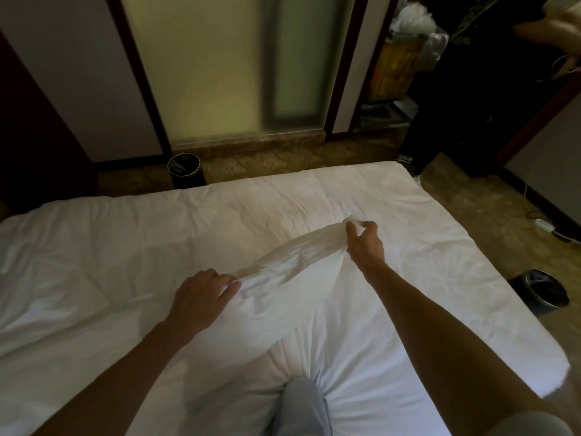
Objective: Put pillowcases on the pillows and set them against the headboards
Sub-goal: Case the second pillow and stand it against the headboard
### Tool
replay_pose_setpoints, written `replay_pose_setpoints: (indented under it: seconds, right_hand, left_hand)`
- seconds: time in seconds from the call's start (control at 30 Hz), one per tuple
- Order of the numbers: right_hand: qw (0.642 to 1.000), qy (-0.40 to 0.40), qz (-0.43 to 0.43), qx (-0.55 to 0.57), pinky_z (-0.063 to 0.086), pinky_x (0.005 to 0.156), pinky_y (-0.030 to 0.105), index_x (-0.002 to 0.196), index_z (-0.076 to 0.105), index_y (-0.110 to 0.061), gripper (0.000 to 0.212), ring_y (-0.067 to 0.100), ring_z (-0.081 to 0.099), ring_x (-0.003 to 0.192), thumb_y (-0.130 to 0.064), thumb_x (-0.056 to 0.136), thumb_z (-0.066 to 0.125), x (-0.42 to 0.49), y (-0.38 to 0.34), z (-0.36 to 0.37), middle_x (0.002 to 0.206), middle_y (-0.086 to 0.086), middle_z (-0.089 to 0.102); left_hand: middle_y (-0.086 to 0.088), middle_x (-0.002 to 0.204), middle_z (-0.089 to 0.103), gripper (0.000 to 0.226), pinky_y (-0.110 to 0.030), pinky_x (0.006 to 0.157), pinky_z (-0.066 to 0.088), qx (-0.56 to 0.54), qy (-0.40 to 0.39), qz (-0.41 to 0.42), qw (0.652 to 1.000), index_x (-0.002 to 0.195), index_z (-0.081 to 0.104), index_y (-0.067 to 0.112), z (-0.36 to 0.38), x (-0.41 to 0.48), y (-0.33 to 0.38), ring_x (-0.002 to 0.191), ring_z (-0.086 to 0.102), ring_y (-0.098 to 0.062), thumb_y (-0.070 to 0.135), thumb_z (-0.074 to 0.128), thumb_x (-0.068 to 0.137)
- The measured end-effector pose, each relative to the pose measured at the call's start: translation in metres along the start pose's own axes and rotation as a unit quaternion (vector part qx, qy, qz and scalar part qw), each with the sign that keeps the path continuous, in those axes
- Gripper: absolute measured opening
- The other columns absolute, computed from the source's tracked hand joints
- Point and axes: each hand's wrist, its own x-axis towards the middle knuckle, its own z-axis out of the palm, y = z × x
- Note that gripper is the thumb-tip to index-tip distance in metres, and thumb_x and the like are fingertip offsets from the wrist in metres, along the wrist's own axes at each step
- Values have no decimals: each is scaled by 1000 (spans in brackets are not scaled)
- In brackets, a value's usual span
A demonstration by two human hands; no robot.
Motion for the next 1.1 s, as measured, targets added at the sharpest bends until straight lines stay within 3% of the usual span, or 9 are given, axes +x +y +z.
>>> replay_pose_setpoints:
  seconds: [0.13, 0.23, 0.33, 0.53, 0.67, 0.77, 0.9, 1.0, 1.1]
  right_hand:
    - [994, -2, 38, 100, 57, 87, 52, 137, 39, -22, 55, 33, 63, 102, -51, 92, 52, 11, -8, 1, 117, 5, 55]
    - [994, 45, 18, 102, 57, 84, 50, 106, 63, -16, 27, 31, 65, 92, -35, 92, 49, 15, -11, 0, 100, 7, 66]
    - [980, 85, 46, 173, 60, 77, 51, 86, 64, -9, 26, 35, 67, 86, -27, 90, 46, 17, -14, -2, 89, 16, 67]
    - [877, 148, 215, 404, 62, 72, 39, 86, 61, -5, 26, 28, 71, 76, -25, 97, 49, 14, -12, -11, 87, 13, 68]
    - [937, 19, 239, 254, 60, 75, 41, 101, 60, -1, 24, 28, 70, 80, -23, 97, 52, 12, 10, -13, 94, 16, 71]
    - [987, 52, 85, -126, 54, 84, 41, 112, 57, -6, 30, 31, 66, 95, -28, 93, 51, 11, 21, -13, 109, 13, 67]
    - [927, 158, -276, -198, 51, 92, 40, 116, 58, -16, 26, 23, 59, 105, -12, 90, 58, 2, 2, -7, 115, 6, 64]
    - [851, -6, -461, -252, 52, 92, 40, 115, 63, -21, 23, 17, 61, 105, -22, 93, 58, -11, -26, 10, 116, 0, 67]
    - [780, -204, -473, -355, 53, 88, 41, 123, 61, -24, 30, 20, 64, 101, -35, 96, 58, -30, -44, 46, 118, 1, 67]
  left_hand:
    - [6, 75, 61, 51, -30, 62, 48, 33, -16, -2, 999, 97, 74, 34, 1, -4, -11, 72, 62, -19, 56, 29, 91]
    - [6, 70, 59, 48, -30, 58, 47, 46, -9, -3, 999, 89, 75, 32, 2, -4, -13, 67, 61, -20, 53, 32, 91]
    - [3, 66, 57, 48, -31, 55, 48, 65, -3, 5, 998, 80, 75, 28, 4, -2, -13, 61, 59, -23, 50, 33, 91]
    - [4, 64, 56, 49, -30, 53, 45, 71, -4, 7, 997, 72, 72, 26, 6, 2, -10, 60, 59, -21, 50, 33, 90]
    - [4, 64, 56, 47, -29, 53, 45, 64, -5, 7, 998, 72, 72, 27, 6, 1, -9, 59, 59, -21, 50, 35, 89]
    - [4, 67, 57, 47, -30, 56, 47, 44, -12, 8, 999, 80, 74, 29, 7, -1, -12, 63, 60, -21, 55, 35, 89]
    - [5, 67, 55, 53, -30, 58, 46, 43, -26, 24, 998, 87, 73, 30, 7, -2, -15, 64, 60, -20, 66, 34, 88]
    - [4, 72, 59, 54, -31, 61, 49, 52, -28, 23, 998, 94, 74, 31, 8, -4, -16, 67, 62, -21, 69, 38, 83]
    - [4, 75, 61, 55, -31, 64, 50, 32, -33, 11, 999, 99, 75, 30, 8, -7, -16, 72, 64, -21, 70, 42, 78]
